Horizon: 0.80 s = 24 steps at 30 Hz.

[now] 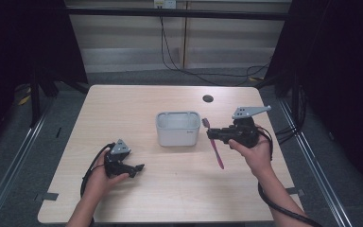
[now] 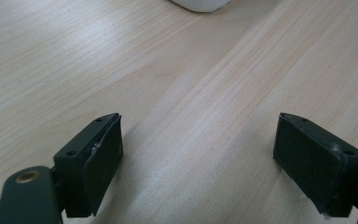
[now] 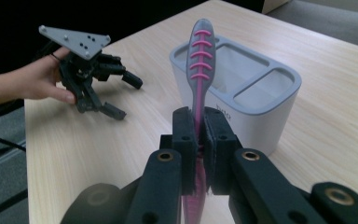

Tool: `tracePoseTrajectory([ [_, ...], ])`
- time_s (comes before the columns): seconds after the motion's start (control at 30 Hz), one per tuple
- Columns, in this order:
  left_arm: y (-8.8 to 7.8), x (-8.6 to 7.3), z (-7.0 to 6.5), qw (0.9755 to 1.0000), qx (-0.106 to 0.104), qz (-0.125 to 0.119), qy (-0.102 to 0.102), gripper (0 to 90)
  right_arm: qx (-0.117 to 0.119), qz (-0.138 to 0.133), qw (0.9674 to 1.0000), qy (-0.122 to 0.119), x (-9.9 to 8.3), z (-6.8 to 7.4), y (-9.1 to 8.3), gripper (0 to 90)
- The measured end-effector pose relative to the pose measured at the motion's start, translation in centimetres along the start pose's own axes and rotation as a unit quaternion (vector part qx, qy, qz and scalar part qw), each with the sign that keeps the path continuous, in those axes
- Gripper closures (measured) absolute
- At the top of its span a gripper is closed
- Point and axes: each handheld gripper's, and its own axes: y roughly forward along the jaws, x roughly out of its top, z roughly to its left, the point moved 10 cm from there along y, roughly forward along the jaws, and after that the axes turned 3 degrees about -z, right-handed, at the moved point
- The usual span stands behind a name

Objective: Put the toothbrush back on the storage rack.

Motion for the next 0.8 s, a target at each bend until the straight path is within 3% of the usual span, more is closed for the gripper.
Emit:
tracePoseTrajectory([
  [0.8,0.0,0.0,0.0,1.0,0.0,0.0,0.0,15.5,-0.017,-0.072,0.997,0.025,3.5,-1.4,-0.7,84.8],
])
